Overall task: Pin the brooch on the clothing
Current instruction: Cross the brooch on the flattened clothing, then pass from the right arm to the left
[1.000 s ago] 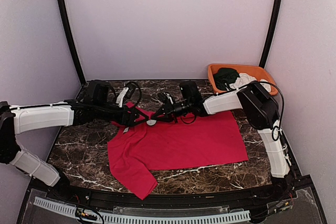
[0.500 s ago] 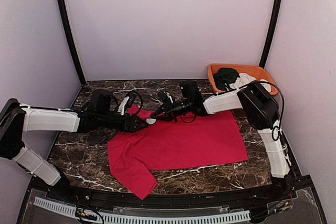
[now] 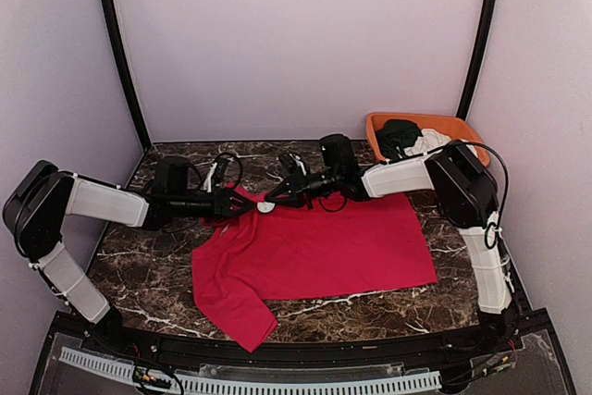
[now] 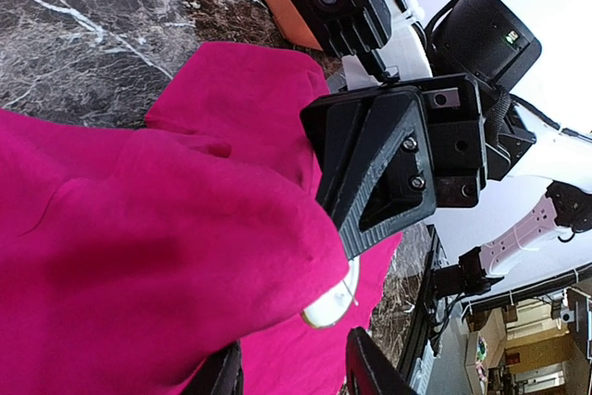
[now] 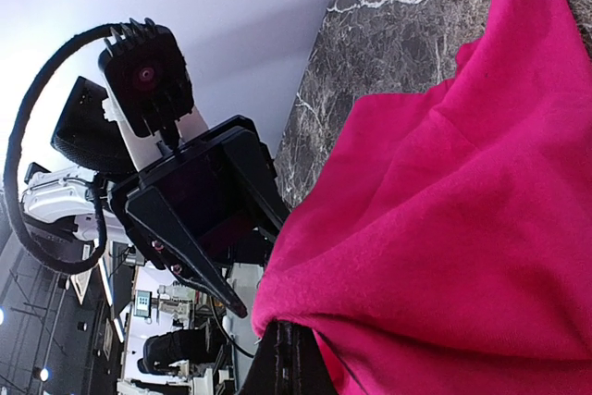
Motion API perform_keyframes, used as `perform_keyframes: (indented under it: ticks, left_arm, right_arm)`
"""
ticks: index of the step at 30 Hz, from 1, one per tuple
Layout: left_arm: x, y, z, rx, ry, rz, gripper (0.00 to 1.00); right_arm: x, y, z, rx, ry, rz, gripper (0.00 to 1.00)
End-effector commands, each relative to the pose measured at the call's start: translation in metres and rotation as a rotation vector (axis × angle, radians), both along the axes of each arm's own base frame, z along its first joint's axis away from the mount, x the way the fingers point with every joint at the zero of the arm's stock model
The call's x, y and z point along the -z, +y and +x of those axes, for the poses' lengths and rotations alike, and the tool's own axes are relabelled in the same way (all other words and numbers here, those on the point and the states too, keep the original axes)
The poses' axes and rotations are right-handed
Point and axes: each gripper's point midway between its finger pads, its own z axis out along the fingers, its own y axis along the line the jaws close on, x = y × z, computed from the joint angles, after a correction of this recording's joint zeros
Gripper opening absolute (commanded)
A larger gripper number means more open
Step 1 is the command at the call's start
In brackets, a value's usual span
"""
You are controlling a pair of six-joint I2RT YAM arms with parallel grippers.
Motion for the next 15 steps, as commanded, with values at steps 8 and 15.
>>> perform_keyframes:
  ticks: [8,15]
  left_arm:
    - [-0.0136,-0.0151,-0.0057,0.085,0.021,-0.116,0.35]
    - [-0.0140,-0.0174,-0.0026,0.090,0.022,-0.122,0.31]
  right_arm:
    - [-0.0278,-0.0001,-0.0006,-0.018,-0.056,0.052,0.00]
    - [-0.0267,0.0012,-0.0018,-0.021,-0.052,0.051,0.00]
